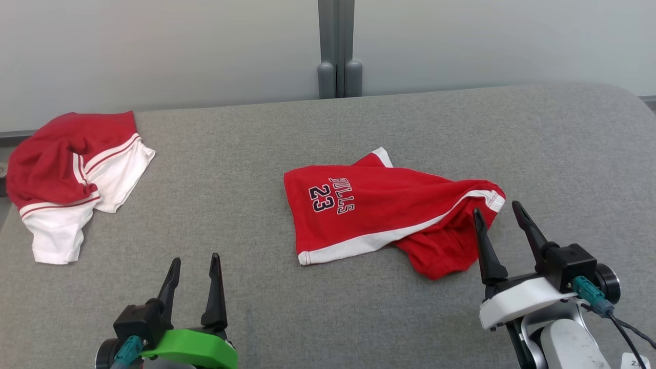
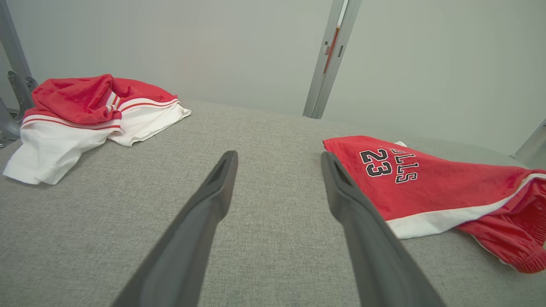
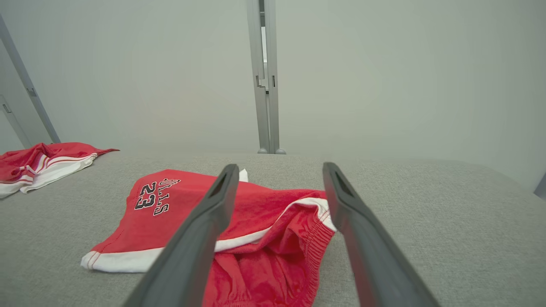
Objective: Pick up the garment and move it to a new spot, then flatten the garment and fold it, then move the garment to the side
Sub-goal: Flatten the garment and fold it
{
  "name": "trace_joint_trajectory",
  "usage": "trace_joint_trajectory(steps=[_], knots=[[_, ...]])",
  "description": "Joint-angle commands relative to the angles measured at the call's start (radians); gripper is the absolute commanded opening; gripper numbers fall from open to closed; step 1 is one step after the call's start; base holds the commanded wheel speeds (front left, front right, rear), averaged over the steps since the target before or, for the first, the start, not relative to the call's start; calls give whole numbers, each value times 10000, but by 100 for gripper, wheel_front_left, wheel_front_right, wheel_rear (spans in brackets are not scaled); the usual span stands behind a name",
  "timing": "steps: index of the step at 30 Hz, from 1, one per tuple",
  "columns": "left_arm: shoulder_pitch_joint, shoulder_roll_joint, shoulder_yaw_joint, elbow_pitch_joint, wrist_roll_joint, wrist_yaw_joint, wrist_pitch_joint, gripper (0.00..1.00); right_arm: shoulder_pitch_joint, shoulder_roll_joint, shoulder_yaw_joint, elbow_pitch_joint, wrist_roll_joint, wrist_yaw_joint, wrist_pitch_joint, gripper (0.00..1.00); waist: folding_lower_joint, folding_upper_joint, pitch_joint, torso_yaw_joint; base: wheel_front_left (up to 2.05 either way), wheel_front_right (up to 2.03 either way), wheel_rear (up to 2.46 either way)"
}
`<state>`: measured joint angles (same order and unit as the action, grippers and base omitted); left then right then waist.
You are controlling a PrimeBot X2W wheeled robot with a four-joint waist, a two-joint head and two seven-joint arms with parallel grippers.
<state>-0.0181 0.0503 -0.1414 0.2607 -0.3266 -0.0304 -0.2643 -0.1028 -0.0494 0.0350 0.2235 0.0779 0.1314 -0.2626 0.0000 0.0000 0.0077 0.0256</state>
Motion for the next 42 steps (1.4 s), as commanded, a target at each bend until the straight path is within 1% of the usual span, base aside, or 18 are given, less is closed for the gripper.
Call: trace_joint_trajectory(steps=[1, 9, 14, 19, 27, 32, 37, 38, 39, 40, 42], knots=[[126, 6, -5, -28, -45, 54, -1, 100, 83, -21, 37, 45, 90, -14, -34, 100, 0, 0, 9, 12, 0, 0, 0], [109, 4, -33, -50, 30, 108, -1, 100, 17, -21, 26, 125, 40, -14, -34, 100, 0, 0, 83, 37, 0, 0, 0], [-153, 4, -245, 288, 178, 29, -1, 100, -34, -21, -56, 65, -41, -14, -34, 100, 0, 0, 257, -34, 0, 0, 0], [-935, 8, -964, 1261, 301, -107, 64, 100, -205, -21, -134, 15, -97, -14, -34, 100, 0, 0, 596, -266, 0, 0, 0], [-2192, 16, -2158, 3050, -213, -379, 373, 100, -556, -19, -16, -108, 6, -14, -34, 100, 0, 0, 1371, -1017, 0, 0, 0], [-2797, 19, -2566, 3890, -586, -350, 307, 100, -690, -19, -3, -170, 44, -14, -34, 100, 0, 0, 1768, -1409, 0, 0, 0], [-3228, 20, -2850, 4487, -906, -309, 180, 100, -730, -17, 44, -179, 108, -14, -34, 100, 0, 0, 1982, -1626, 0, 0, 0], [-3281, 20, -2878, 4568, -955, -290, 180, 84, -743, -17, 44, -177, 118, -14, -34, 100, 0, 0, 2002, -1640, 0, 0, 0], [-3342, 20, -2922, 4674, -1008, -282, 170, 59, -759, -17, 38, -179, 120, -14, -34, 100, 0, 0, 2026, -1651, 0, 0, 0], [-3379, 20, -2960, 4750, -1043, -285, 150, 40, -770, -17, 33, -184, 108, -14, -34, 100, 0, 0, 2047, -1656, 0, 0, 0], [-3458, 20, -2994, 4813, -1144, -276, 118, 12, -795, -17, 16, -190, 106, -14, -34, 100, 0, 0, 2090, -1650, 0, 0, 0]])
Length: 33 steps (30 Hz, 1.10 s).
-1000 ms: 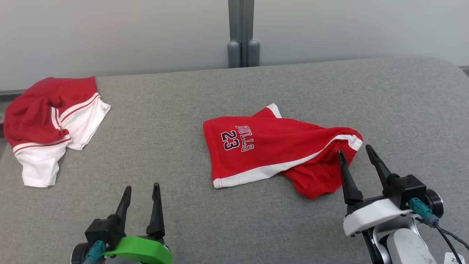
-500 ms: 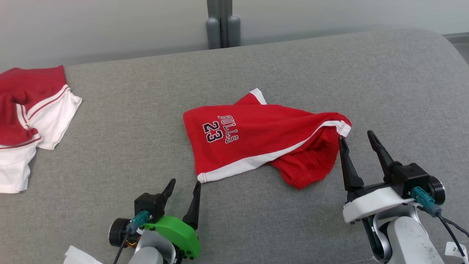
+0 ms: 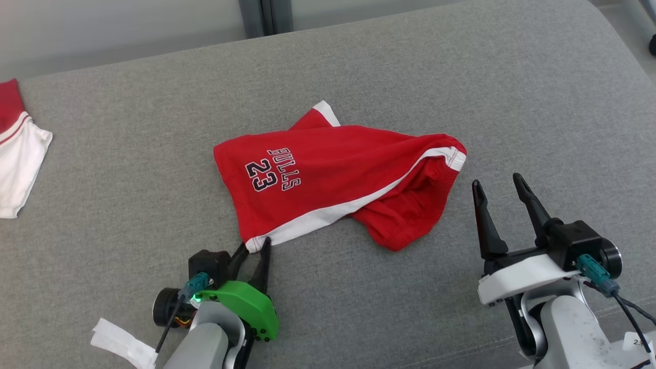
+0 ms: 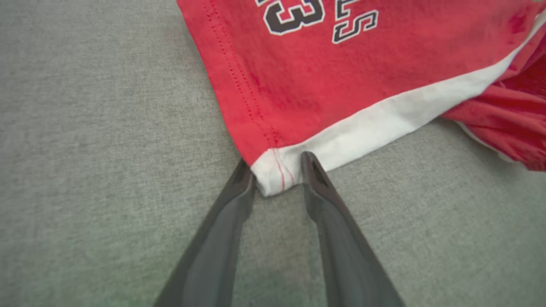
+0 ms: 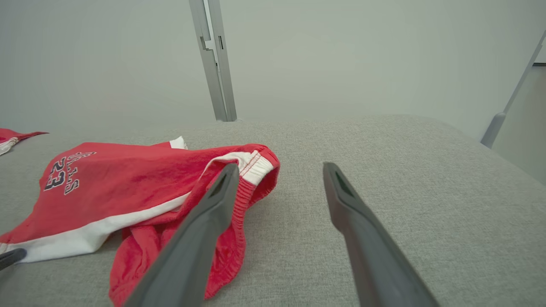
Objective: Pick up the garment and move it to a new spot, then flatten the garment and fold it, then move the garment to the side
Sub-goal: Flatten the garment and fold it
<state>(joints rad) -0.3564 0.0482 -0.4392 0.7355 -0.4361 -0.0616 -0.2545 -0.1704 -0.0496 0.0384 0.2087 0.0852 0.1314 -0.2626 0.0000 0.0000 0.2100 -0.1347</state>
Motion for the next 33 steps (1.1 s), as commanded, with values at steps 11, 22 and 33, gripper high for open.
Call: trace_joint_trajectory(steps=[11, 22, 33], knots=[[-73, 41, 116, -463, -110, 143, -107, 0, -748, -14, -136, 974, 669, -14, -34, 100, 0, 0, 118, 230, 0, 0, 0], [251, 41, 139, -869, -8, 142, -108, 0, -2073, -23, 965, 3213, 1436, -14, -29, 100, 0, 0, 45, 468, 0, 0, 0], [482, 41, 239, -1027, 58, 170, -101, 0, -2693, -20, 1134, 3613, 1747, -14, -31, 66, 0, 0, -86, 586, 0, 0, 0]])
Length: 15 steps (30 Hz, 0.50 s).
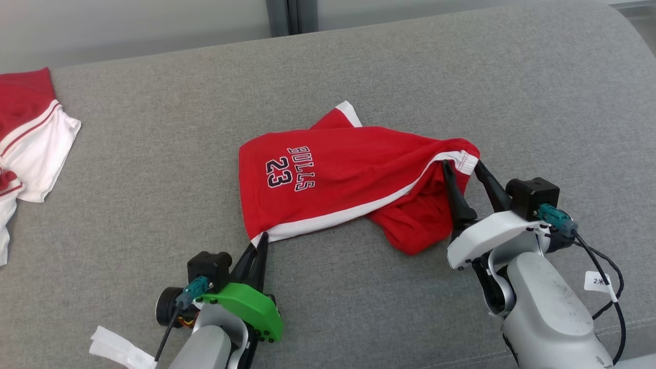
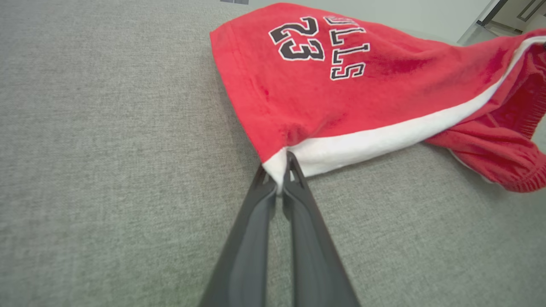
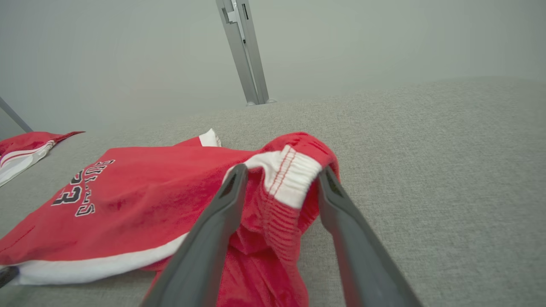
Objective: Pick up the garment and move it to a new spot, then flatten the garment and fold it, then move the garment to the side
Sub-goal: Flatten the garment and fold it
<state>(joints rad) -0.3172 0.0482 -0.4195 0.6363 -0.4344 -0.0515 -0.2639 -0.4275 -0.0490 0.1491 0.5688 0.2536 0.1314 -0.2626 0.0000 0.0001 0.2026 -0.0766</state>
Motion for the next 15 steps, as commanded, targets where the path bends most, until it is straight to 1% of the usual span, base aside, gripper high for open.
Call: trace_joint_trajectory(steps=[1, 2, 3, 6, 8, 9, 10, 15], knots=[[121, 41, 46, -45, 37, 72, -7, 0, -119, -24, 61, -6, 139, -14, -32, 56, 0, -1, -28, 10, 0, 0, 0], [144, 41, 47, -47, 36, 73, -7, 0, -101, -26, 76, -4, 159, -14, -32, 45, 0, -1, -38, 13, 0, 0, 0], [161, 41, 48, -48, 35, 75, -7, 0, -88, -27, 86, 7, 173, -14, -32, 40, 0, -1, -48, 16, 0, 0, 0], [172, 41, 59, -70, 41, 79, -5, 0, -98, -26, 136, 102, 211, -14, -32, 19, 0, -1, -65, 29, 0, 0, 0], [181, 41, 81, -89, 57, 80, -7, 0, -142, -26, 174, 210, 162, -14, -32, 10, 0, -1, -60, 38, 0, 0, 0], [177, 41, 103, -93, 57, 76, -5, 0, -189, -27, 186, 256, 149, -14, -32, 2, 0, -1, -53, 40, 0, 0, 0], [173, 41, 124, -105, 66, 73, -5, 0, -227, -26, 206, 300, 142, -14, -32, 0, 0, -1, -47, 43, 0, 0, 0], [129, 41, 325, -302, 184, 88, -7, 0, -395, -26, 249, 429, 27, -14, -33, 0, 0, -1, -36, 43, 0, 0, 0]])
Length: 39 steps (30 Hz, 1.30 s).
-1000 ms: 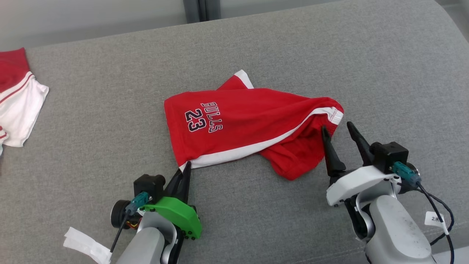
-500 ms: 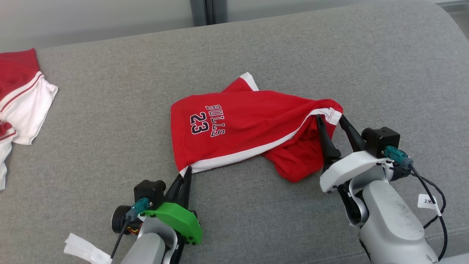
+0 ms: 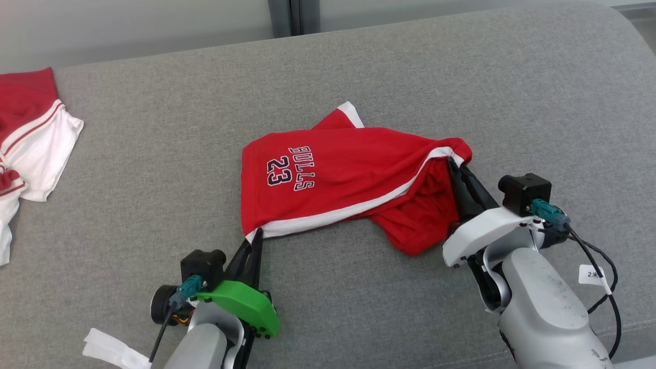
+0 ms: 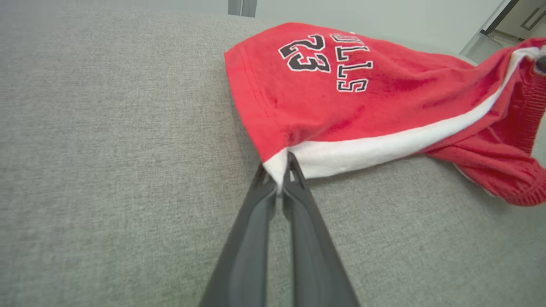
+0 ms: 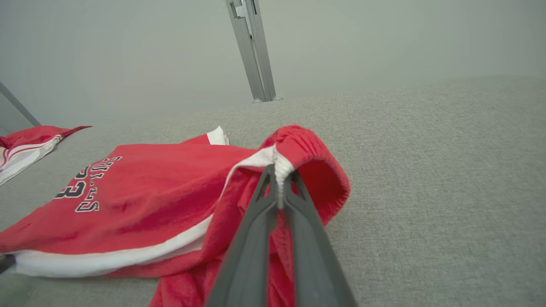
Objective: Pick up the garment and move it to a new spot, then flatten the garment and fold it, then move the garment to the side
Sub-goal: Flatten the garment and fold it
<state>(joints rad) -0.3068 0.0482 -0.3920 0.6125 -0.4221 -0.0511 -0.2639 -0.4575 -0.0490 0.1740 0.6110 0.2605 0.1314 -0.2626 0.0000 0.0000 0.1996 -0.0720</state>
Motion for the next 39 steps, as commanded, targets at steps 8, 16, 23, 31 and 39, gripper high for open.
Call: trace_joint_trajectory(steps=[8, 16, 23, 31, 39], knots=[[123, 107, 890, -1283, 131, -83, -6, 0, 77, -167, -218, -892, -413, -14, -35, 0, 0, 0, -473, -113, 0, 0, 0], [268, 283, 1177, -3313, -18, -354, 6, 0, 777, -444, -567, -3227, -556, -14, -33, 0, 0, 0, -1481, -166, 0, 0, 0], [862, 640, 1365, -6677, -398, -151, 775, 0, 1779, -739, -674, -6416, -992, -14, 437, 0, 0, 0, -2135, -227, 0, 0, 0], [1428, 1471, 1603, -10392, -827, 158, 2698, 0, 2584, -657, -853, -9681, -1491, -14, 1551, 0, 0, 0, -2067, -370, 0, 0, 0], [578, 1791, 2213, -10190, -1773, 252, 3827, 0, 1926, -829, -400, -8773, -1220, -14, 2221, 0, 0, 0, -1018, -285, 0, 0, 0]])
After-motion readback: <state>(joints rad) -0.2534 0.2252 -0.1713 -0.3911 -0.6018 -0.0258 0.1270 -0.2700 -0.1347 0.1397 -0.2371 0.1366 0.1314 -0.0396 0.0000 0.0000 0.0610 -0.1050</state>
